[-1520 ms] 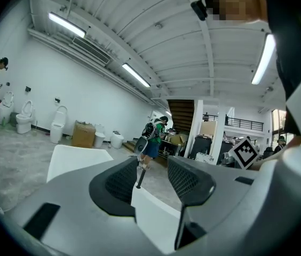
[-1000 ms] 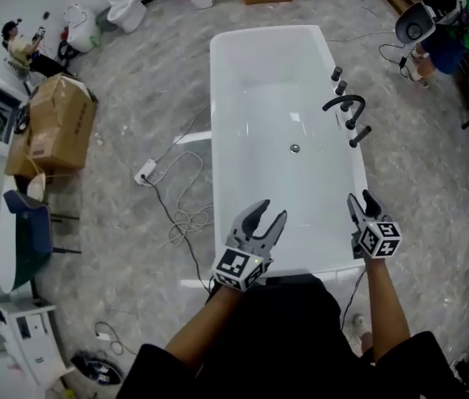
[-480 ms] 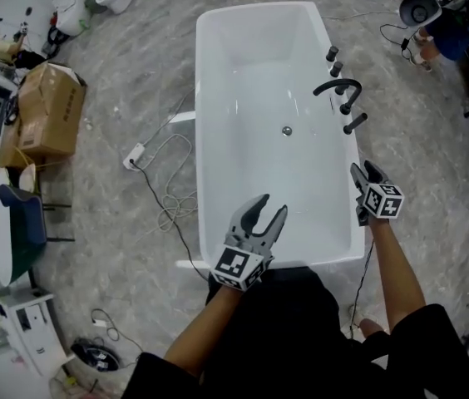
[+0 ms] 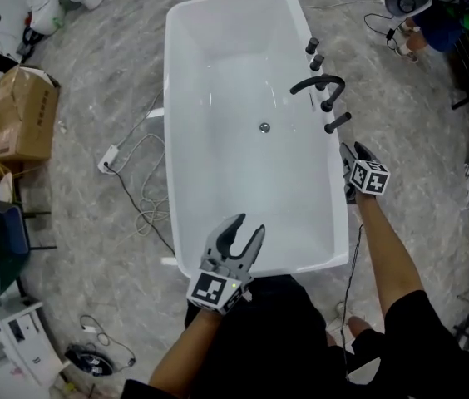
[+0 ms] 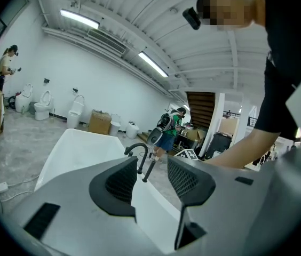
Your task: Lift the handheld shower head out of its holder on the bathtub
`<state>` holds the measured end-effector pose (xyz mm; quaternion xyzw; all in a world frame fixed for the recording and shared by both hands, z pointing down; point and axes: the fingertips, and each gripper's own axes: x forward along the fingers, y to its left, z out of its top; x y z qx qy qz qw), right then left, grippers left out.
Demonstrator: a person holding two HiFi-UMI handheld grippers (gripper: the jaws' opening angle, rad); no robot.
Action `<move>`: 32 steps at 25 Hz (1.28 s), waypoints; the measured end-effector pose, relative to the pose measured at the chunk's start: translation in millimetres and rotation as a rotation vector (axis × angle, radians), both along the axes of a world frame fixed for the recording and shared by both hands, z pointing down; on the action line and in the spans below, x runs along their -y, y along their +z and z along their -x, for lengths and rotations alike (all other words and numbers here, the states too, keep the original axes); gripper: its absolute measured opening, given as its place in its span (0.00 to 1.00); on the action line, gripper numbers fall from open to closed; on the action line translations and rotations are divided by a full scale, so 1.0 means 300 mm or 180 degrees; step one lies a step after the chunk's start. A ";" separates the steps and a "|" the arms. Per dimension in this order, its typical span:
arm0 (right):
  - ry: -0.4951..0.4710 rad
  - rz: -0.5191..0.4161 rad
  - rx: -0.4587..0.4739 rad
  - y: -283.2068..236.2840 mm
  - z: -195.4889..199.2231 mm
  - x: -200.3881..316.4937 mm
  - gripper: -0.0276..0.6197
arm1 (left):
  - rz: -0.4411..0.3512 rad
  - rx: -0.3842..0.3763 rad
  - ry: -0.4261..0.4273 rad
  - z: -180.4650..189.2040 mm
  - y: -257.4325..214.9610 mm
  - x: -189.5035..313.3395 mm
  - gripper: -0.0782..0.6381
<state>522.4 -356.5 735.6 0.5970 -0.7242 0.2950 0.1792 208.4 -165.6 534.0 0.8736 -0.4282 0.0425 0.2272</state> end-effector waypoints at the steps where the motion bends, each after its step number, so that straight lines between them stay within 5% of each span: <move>1: 0.0003 0.0001 0.0002 0.017 -0.007 0.021 0.33 | 0.0013 -0.0001 -0.0014 -0.010 0.009 0.003 0.33; 15: 0.0001 0.0215 -0.0101 0.258 -0.058 0.204 0.35 | 0.0142 -0.0021 -0.0072 -0.094 0.087 0.003 0.33; 32: 0.0096 0.0079 -0.0387 0.341 -0.083 0.352 0.37 | 0.0240 -0.0050 -0.0206 -0.059 0.176 0.009 0.33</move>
